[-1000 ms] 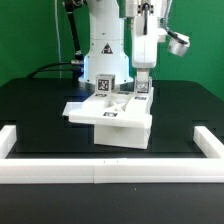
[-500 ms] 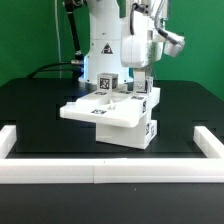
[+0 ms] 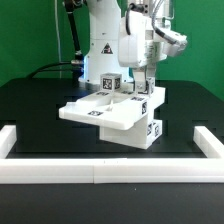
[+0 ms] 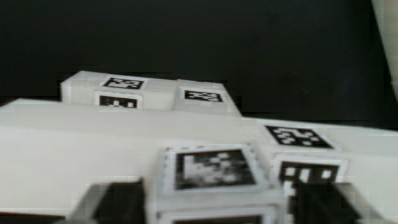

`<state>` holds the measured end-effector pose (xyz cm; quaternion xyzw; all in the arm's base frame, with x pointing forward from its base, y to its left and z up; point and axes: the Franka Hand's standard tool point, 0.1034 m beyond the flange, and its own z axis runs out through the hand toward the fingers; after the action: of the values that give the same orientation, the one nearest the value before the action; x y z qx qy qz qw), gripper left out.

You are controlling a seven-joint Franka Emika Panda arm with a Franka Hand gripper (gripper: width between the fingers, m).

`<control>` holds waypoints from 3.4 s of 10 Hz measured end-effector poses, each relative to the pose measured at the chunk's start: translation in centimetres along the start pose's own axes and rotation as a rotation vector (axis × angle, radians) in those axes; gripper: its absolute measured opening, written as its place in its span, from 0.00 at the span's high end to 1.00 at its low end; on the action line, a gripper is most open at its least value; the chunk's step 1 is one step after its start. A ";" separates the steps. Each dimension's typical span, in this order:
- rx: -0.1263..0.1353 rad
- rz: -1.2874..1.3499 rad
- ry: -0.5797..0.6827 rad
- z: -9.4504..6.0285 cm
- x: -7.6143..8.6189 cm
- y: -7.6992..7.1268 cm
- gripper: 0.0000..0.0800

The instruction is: Assemble chair

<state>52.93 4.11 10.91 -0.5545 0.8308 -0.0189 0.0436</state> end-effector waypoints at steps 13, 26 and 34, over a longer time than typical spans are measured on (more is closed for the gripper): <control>0.001 -1.133 -0.002 0.0 0.0 0.0 0.19; -0.003 -1.221 0.006 0.0 0.4 -0.2 0.64; -0.002 -1.069 0.006 0.0 0.4 -0.2 0.20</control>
Offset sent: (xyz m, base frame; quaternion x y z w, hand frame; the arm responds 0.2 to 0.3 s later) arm 0.0002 0.0071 -0.0017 0.0032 -0.0124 -0.2023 0.9792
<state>52.95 3.66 10.92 -0.9004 0.4326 -0.0391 0.0248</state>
